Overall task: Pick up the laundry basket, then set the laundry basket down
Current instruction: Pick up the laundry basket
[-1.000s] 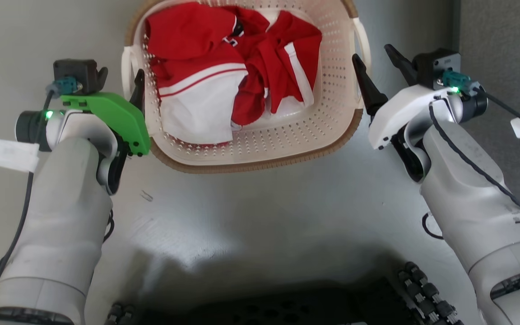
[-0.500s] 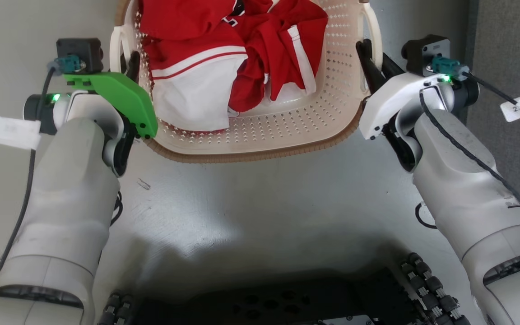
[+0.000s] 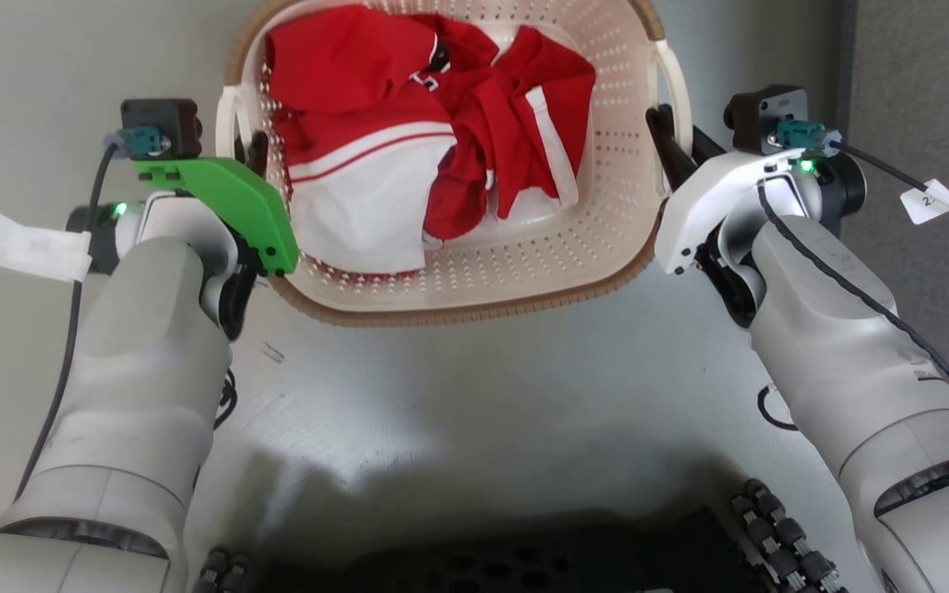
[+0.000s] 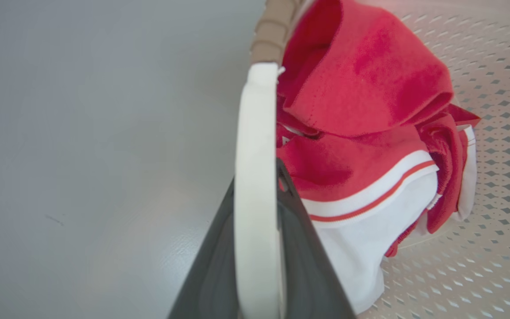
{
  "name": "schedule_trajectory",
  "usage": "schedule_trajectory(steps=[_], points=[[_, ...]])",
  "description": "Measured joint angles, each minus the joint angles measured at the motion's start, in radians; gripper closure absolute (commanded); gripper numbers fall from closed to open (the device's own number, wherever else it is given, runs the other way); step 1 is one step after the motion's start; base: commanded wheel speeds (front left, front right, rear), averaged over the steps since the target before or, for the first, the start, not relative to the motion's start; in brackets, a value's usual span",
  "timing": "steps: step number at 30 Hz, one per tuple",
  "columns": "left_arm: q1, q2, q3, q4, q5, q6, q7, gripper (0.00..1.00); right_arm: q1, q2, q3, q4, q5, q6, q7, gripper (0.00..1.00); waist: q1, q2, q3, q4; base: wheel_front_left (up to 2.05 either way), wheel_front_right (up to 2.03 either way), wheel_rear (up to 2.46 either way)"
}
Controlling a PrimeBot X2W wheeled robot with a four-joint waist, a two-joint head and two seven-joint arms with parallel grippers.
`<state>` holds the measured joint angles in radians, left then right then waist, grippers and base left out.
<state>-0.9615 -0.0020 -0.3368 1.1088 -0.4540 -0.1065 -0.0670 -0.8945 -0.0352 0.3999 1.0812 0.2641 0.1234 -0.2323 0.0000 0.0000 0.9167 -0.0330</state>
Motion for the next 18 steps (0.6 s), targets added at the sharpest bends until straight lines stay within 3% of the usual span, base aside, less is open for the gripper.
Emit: schedule_trajectory(steps=[18], points=[[0.065,-0.025,-0.006,0.117,-0.036,-0.017,0.006,1.0,0.054,0.023,0.035,0.113,0.043,0.011,0.02,1.0,0.0,0.0,-0.182,-0.007,0.0,0.0,0.0]])
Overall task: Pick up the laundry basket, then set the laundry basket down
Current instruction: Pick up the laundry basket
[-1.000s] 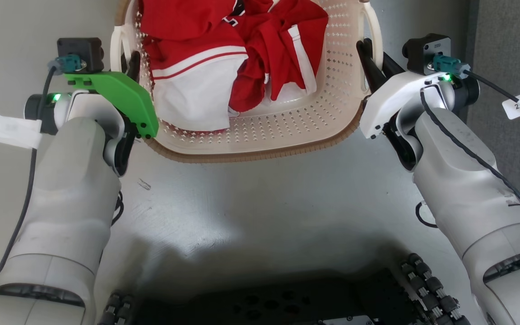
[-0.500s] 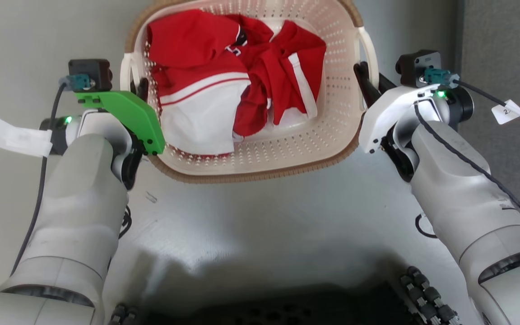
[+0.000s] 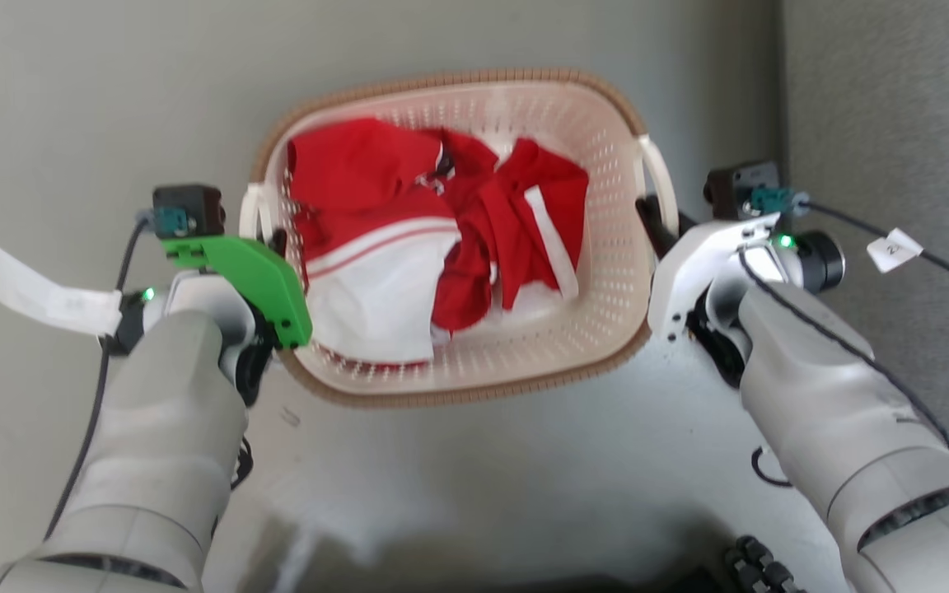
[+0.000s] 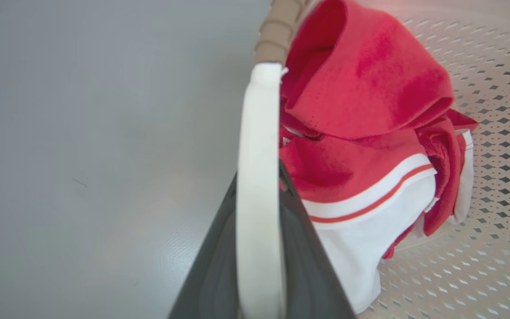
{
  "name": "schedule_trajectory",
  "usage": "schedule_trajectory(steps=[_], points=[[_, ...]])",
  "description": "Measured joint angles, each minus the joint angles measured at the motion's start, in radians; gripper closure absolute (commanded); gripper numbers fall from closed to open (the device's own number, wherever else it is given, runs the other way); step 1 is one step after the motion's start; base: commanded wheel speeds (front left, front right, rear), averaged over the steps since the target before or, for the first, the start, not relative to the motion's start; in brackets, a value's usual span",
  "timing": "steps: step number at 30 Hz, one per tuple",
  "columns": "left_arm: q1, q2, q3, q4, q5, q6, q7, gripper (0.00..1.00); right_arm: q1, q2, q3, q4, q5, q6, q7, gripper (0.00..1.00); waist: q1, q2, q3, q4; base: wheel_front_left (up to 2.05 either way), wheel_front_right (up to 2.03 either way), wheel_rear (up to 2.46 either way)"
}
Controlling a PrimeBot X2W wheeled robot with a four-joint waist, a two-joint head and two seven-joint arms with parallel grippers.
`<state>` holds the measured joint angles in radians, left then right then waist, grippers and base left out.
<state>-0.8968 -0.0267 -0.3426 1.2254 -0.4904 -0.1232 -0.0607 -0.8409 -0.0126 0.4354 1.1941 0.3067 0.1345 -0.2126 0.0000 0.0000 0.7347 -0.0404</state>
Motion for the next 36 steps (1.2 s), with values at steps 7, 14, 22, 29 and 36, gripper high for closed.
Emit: schedule_trajectory(steps=[7,14,22,29,36], points=[[0.043,-0.008,-0.002,0.029,-0.013,-0.003,0.03,1.0,0.047,0.006,0.016,0.021,0.024,0.0,0.021,1.0,0.0,0.0,-0.096,-0.008,0.0,0.0,0.0],[0.093,-0.011,0.004,0.045,-0.049,-0.009,0.095,1.0,0.108,0.01,0.039,0.025,0.082,0.006,0.07,1.0,0.0,0.0,-0.194,-0.015,0.0,0.0,0.0],[0.132,-0.012,0.013,0.058,-0.076,-0.009,0.18,1.0,0.164,0.011,0.078,0.0,0.16,0.006,0.148,1.0,0.0,0.0,-0.306,-0.02,0.0,0.0,0.0],[0.159,-0.008,0.016,0.061,-0.097,-0.009,0.234,1.0,0.192,0.007,0.103,-0.017,0.208,0.006,0.216,1.0,0.0,0.0,-0.392,-0.025,0.0,0.0,0.0],[0.191,-0.008,0.019,0.065,-0.107,-0.009,0.286,1.0,0.22,0.007,0.12,-0.021,0.258,0.006,0.274,1.0,0.0,0.0,-0.476,-0.027,0.0,0.0,0.0]])
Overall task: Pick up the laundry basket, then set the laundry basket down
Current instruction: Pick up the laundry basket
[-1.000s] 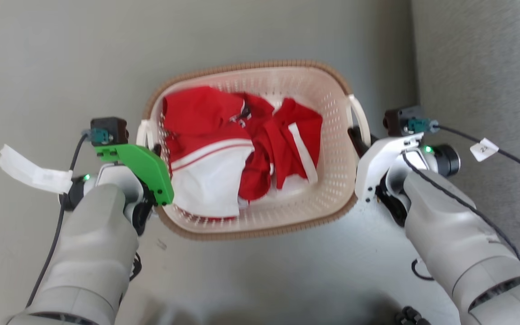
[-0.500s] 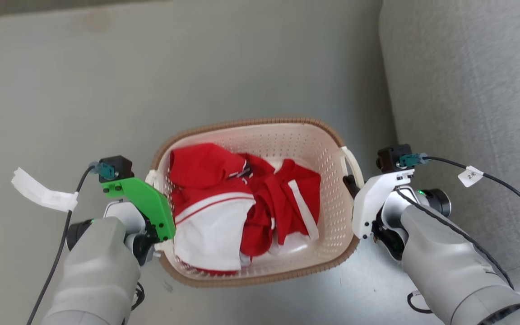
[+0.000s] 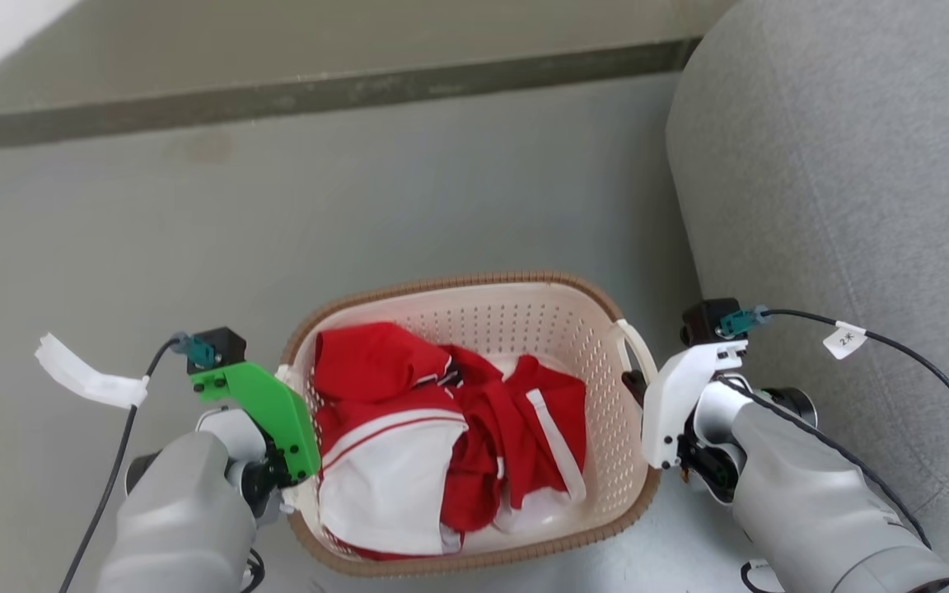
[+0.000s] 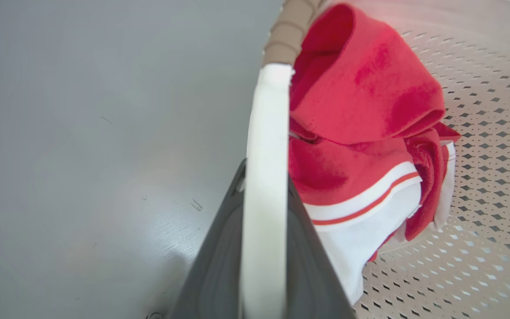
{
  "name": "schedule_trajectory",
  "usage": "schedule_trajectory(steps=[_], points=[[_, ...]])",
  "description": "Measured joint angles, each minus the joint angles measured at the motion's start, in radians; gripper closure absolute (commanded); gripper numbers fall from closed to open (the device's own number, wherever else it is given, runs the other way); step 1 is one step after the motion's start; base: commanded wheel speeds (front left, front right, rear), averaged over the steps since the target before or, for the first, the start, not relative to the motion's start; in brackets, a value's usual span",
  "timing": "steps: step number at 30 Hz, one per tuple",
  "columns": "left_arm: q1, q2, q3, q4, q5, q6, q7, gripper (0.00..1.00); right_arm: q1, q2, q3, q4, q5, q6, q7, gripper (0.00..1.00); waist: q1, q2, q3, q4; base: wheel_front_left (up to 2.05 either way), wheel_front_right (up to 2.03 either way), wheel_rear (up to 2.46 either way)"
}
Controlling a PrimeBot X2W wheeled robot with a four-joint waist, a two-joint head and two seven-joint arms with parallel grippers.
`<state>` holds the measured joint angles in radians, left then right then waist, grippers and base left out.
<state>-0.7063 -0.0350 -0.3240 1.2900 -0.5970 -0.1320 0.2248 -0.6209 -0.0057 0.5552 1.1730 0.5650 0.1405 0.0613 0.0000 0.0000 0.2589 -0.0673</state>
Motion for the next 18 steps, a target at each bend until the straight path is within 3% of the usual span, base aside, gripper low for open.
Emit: schedule_trajectory(steps=[18], points=[[0.102,0.0,0.005,0.006,-0.032,0.0,0.077,1.0,0.082,0.001,0.034,0.007,0.071,0.0,0.1,1.0,0.0,0.0,-0.185,-0.007,0.0,0.0,0.0]])
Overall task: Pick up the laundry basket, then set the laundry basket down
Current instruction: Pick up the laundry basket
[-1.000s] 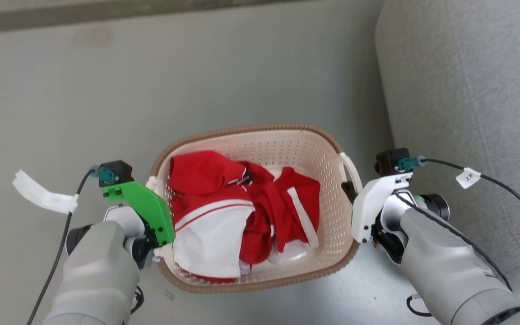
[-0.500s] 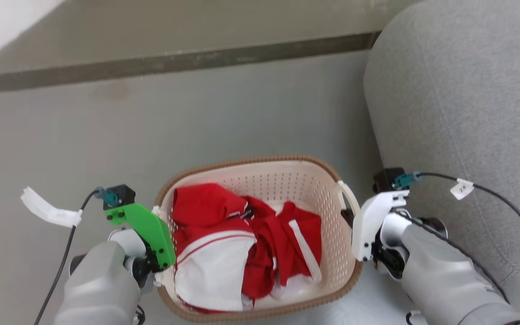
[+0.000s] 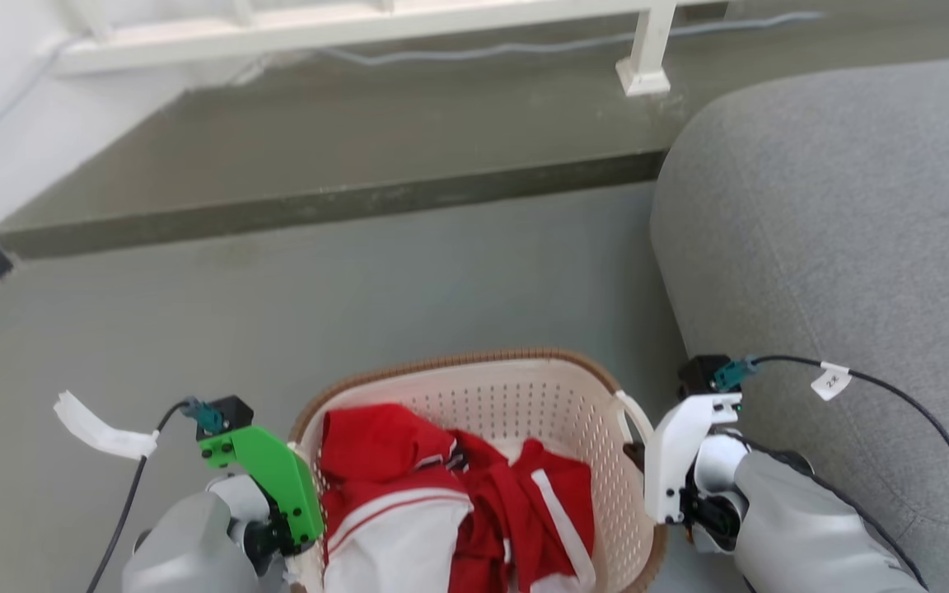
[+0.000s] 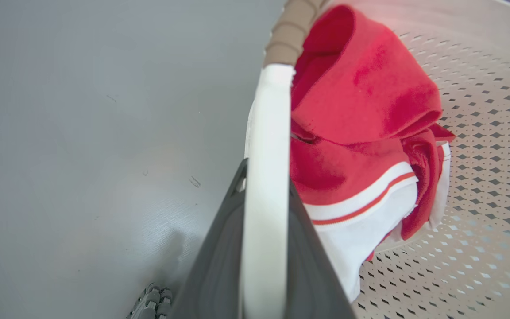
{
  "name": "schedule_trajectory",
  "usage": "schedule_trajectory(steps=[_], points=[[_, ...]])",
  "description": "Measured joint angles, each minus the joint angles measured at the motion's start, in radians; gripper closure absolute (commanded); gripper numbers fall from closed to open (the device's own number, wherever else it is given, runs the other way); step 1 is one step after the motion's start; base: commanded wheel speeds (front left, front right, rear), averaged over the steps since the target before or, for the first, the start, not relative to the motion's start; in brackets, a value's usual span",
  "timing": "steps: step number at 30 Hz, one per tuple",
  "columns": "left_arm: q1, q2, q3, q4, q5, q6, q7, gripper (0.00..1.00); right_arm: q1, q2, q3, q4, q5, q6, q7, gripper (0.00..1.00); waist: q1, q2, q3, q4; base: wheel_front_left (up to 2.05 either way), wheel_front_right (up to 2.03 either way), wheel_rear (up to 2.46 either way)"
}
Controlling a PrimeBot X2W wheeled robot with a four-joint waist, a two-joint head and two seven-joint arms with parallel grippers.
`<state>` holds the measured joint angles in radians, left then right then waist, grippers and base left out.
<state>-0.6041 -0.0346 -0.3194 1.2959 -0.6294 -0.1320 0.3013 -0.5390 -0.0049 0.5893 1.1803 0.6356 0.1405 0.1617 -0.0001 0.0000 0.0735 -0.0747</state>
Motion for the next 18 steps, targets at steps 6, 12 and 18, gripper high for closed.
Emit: schedule_trajectory(steps=[6,12,18], points=[[0.019,0.0,0.0,0.003,-0.001,0.0,0.016,1.0,0.016,0.001,0.004,0.004,0.022,0.0,0.021,1.0,0.0,0.0,-0.049,-0.006,0.0,0.0,0.0],[0.022,0.0,0.0,0.003,-0.014,0.0,0.025,1.0,0.016,0.001,0.003,0.006,0.035,0.0,0.028,1.0,0.0,0.0,-0.07,-0.012,0.0,0.0,0.0],[0.03,0.0,0.0,0.003,-0.018,0.001,0.033,1.0,0.019,0.001,0.004,0.007,0.044,0.0,0.029,1.0,0.0,0.0,-0.08,-0.014,0.0,0.0,0.0]])
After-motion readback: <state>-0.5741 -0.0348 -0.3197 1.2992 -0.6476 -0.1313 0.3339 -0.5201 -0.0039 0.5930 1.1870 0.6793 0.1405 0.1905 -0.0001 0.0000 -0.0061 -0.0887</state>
